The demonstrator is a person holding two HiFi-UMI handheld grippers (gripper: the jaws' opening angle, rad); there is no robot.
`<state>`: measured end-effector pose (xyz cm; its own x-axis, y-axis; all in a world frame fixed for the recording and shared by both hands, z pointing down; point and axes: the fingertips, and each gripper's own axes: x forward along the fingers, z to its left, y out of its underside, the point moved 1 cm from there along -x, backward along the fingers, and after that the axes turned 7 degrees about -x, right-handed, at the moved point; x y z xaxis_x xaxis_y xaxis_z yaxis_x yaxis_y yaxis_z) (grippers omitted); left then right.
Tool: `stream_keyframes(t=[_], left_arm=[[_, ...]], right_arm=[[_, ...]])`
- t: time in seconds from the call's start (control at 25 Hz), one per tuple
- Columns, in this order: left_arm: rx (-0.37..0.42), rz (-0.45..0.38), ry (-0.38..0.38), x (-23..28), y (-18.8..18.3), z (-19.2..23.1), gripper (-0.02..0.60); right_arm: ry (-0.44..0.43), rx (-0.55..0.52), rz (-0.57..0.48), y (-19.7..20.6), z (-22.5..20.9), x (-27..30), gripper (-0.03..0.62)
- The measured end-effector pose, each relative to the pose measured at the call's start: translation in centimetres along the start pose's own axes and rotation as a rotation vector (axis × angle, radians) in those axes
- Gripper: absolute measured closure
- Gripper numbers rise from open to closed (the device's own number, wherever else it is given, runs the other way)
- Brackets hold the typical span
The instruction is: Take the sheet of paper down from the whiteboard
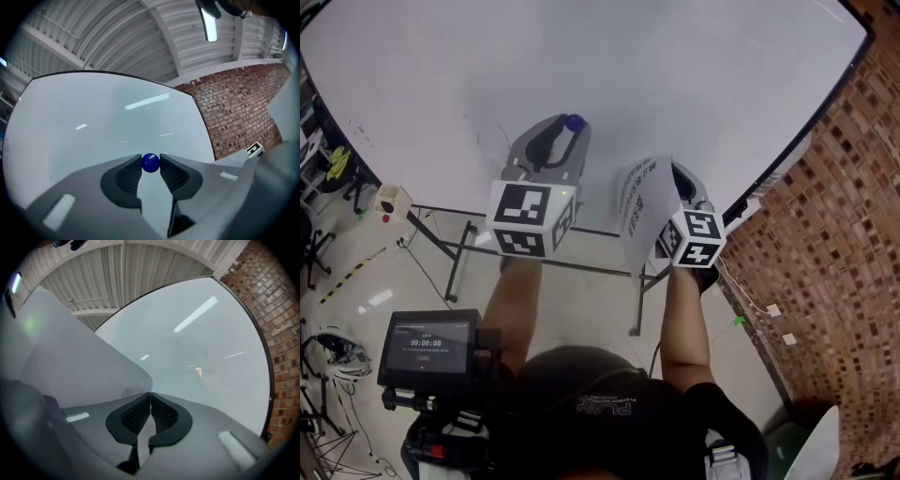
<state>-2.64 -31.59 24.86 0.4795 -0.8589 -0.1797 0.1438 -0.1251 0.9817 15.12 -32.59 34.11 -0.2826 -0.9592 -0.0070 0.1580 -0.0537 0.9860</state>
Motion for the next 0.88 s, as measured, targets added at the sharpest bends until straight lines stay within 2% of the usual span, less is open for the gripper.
stream_keyframes(t=[0.88], left_arm=[[0.024, -0.005, -0.007, 0.00, -0.14, -0.33, 0.459]], right_arm=[[0.001, -0.017, -0.002, -0.16, 0.47, -0.10, 0.582]])
